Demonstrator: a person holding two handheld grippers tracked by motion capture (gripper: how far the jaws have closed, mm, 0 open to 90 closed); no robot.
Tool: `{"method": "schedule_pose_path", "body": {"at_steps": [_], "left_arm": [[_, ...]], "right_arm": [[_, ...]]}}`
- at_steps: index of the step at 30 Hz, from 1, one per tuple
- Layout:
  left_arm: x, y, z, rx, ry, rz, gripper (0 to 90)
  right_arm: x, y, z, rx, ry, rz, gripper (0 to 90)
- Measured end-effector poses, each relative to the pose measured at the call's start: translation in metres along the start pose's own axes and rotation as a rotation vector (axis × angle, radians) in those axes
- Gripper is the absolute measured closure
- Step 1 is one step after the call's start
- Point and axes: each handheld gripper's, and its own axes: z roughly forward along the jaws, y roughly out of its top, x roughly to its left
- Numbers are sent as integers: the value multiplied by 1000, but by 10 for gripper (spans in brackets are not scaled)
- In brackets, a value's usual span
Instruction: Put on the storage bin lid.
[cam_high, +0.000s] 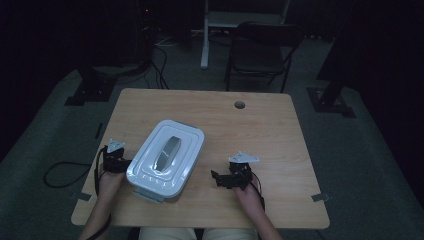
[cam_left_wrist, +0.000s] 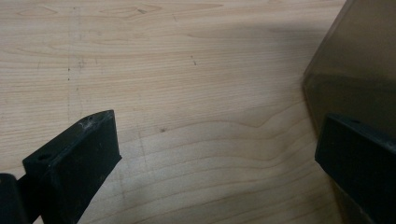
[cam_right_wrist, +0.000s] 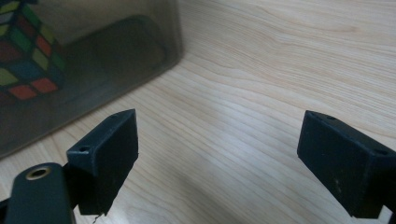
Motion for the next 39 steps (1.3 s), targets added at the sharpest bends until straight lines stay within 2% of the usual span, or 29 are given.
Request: {"method": "schedule_pose_path", "body": {"at_steps": [4, 10, 14, 21, 25, 28, 29, 33, 35, 37, 39], "left_arm": [[0, -1, 1, 9, 0, -11, 7], [-8, -2, 1, 17, -20, 11, 7], [-18, -2, 4, 36, -56, 22, 7], [-37, -3, 11, 62, -100, 51, 7], [-52, -1, 15, 79, -94, 75, 7], [-64, 0, 18, 87, -91, 104, 7], [-68, 1, 19, 94, -93, 114, 7], [-84, 2, 21, 112, -98, 152, 8], [-91, 2, 24, 117, -113, 164, 7], [-97, 1, 28, 129, -126, 170, 7], [-103, 1, 32, 137, -140, 177, 7]], "right_arm": [[3, 3, 2, 3, 12, -6, 124], [9, 4, 7, 8, 26, -22, 125], [10, 4, 8, 9, 32, -23, 125], [5, 7, 7, 10, 13, -19, 125], [4, 6, 5, 9, 21, -17, 125], [2, 4, 1, 3, 12, -17, 136], [2, 3, -1, 2, -10, -22, 137], [-7, -1, -12, -22, -28, -3, 136], [-18, -4, -18, -17, -41, 4, 136], [-20, -5, -19, -13, -41, 8, 136], [-29, -9, -24, 4, -53, 11, 136]]}}
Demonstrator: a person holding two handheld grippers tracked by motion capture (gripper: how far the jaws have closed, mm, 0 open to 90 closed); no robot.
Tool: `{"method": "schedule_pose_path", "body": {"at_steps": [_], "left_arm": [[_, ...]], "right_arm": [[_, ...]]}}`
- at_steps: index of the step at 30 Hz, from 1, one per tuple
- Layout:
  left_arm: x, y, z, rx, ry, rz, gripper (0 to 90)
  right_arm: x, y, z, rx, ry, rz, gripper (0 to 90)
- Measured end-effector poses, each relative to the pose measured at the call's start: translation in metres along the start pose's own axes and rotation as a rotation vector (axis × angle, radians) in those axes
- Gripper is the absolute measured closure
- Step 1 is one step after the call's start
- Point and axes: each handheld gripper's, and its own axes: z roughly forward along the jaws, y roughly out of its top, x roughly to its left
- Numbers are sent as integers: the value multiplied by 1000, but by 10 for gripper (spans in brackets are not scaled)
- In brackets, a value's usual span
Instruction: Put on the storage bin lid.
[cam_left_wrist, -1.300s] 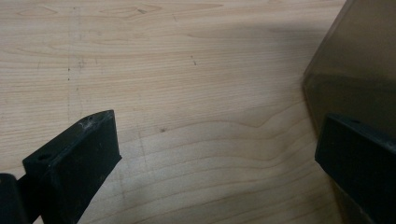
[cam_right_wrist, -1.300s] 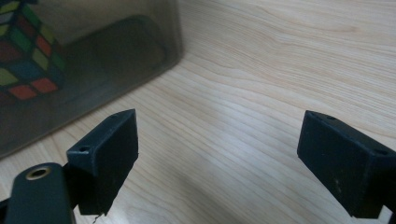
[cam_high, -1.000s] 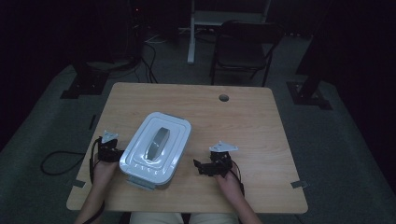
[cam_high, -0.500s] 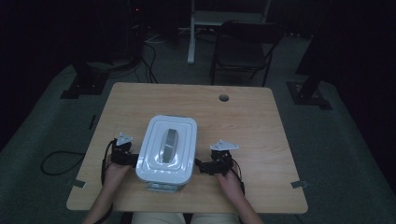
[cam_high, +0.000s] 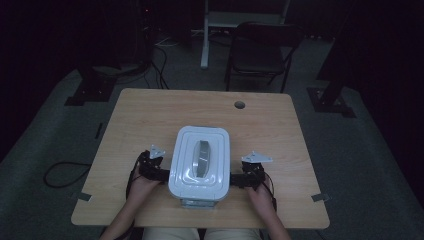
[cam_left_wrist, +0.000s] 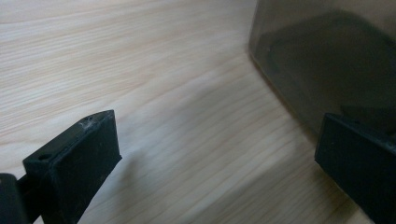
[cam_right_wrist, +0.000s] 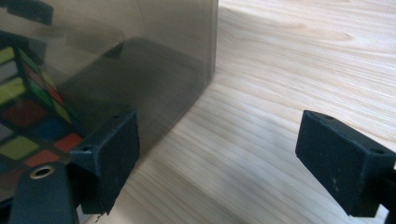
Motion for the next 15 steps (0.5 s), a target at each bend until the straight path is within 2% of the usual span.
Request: {"method": "schedule_pose_path", "body": {"at_steps": [3, 8, 15], "left_arm": [[-7, 2, 7, 14, -10, 10, 8], [-16, 6, 10, 21, -10, 24, 15], [-23, 7, 12, 29, -32, 24, 15]], "right_arm": [[-5, -2, -2, 8, 2, 13, 136], [-14, -3, -6, 13, -4, 19, 143], [-25, -1, -8, 7, -15, 14, 143]]}}
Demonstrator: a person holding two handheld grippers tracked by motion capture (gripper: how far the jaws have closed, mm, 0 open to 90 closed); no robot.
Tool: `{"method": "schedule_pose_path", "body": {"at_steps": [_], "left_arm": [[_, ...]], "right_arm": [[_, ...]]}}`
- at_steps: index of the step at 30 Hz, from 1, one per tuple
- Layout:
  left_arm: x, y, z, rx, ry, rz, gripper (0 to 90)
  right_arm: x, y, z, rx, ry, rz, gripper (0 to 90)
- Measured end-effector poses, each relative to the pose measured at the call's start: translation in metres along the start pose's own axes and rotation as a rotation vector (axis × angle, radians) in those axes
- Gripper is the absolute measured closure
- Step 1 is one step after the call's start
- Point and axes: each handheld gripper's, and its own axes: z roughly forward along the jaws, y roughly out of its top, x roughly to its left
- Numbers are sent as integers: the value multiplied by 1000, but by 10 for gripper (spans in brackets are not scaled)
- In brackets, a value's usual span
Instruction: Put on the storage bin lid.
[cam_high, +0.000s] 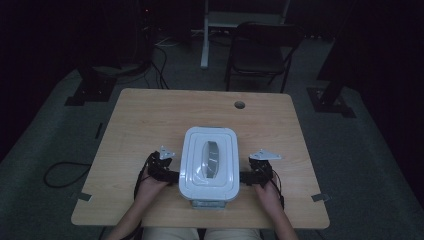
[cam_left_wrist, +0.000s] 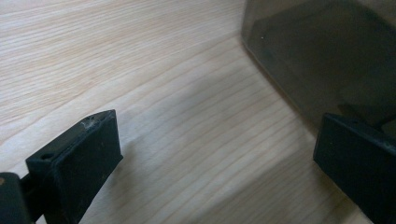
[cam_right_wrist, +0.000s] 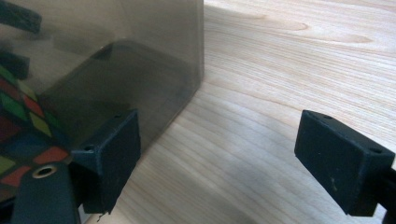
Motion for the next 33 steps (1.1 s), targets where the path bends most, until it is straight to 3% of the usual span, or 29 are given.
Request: {"method": "schedule_pose_path", "body": {"at_steps": [8, 15, 24, 33], "left_arm": [[-6, 1, 5, 2, -28, 1, 15], [-3, 2, 8, -37, -55, 20, 13], [6, 3, -12, -100, -22, 34, 13], [21, -5, -22, -113, -26, -17, 13]], "right_arm": [[-8, -3, -3, -9, -6, 18, 143], [-12, -7, -6, -19, -31, 41, 129], [-17, -11, -11, -21, -68, 52, 129], [-23, -18, -21, -21, -62, 65, 129]]}}
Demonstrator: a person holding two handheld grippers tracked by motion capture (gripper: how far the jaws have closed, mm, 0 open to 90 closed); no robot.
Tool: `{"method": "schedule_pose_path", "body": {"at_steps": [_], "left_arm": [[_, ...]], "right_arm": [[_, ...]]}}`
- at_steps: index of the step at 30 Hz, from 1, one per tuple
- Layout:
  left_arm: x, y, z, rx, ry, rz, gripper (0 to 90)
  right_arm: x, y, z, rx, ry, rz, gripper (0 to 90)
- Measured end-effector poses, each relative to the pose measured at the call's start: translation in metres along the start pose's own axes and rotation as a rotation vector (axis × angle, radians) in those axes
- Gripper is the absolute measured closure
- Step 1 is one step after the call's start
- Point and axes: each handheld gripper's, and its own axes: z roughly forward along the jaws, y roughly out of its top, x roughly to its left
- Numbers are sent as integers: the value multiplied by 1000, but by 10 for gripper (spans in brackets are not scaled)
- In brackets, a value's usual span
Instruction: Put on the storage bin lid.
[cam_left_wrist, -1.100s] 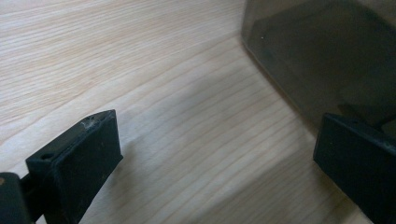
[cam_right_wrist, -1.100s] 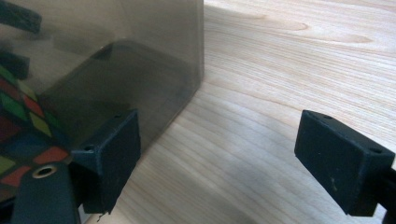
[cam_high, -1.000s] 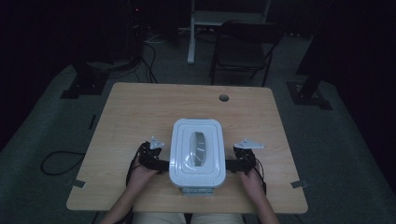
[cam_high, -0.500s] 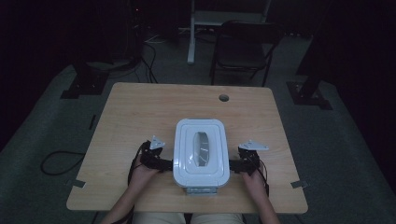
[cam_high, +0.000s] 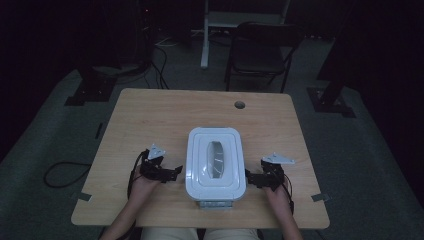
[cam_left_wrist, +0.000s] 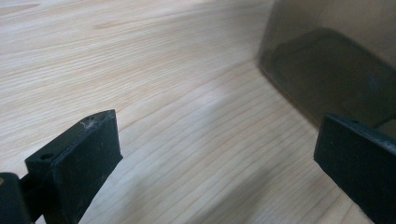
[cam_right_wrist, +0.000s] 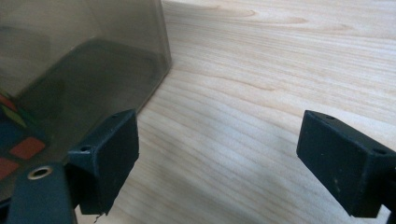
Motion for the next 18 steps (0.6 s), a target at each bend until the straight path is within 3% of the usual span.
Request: {"method": "schedule_pose_path", "body": {"at_steps": [18], "left_arm": [[25, -9, -23, 7, 64, -78, 14]], "right_arm": [[-13, -11, -12, 3, -125, 14, 129]]}}
